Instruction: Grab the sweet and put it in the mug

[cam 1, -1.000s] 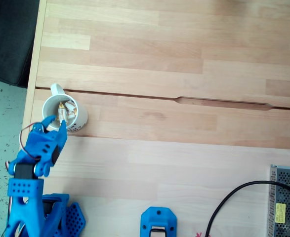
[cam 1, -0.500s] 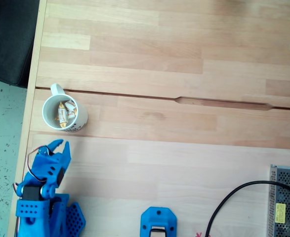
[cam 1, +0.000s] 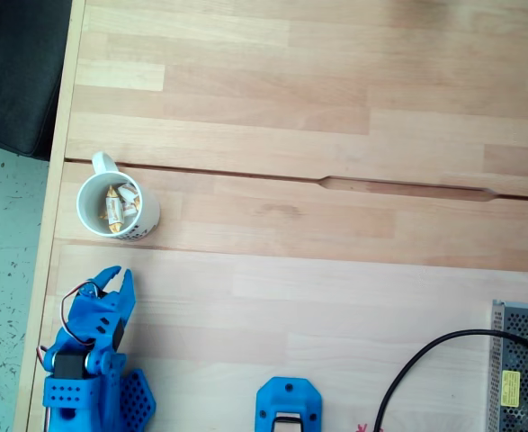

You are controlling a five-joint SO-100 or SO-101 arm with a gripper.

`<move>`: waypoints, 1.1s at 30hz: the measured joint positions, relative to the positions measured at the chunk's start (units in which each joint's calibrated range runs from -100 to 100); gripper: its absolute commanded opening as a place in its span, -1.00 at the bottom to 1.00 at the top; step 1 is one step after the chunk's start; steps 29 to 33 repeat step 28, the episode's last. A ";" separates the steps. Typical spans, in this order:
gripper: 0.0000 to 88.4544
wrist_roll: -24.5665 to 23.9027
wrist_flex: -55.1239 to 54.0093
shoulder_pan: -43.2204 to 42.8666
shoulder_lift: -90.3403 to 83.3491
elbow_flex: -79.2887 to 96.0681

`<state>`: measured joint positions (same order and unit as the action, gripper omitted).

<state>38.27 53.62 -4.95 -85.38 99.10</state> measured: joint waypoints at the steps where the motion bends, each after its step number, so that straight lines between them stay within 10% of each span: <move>1: -0.90 0.00 0.00 0.00 -0.54 0.00; 33: -0.90 0.00 0.08 0.07 -1.00 0.00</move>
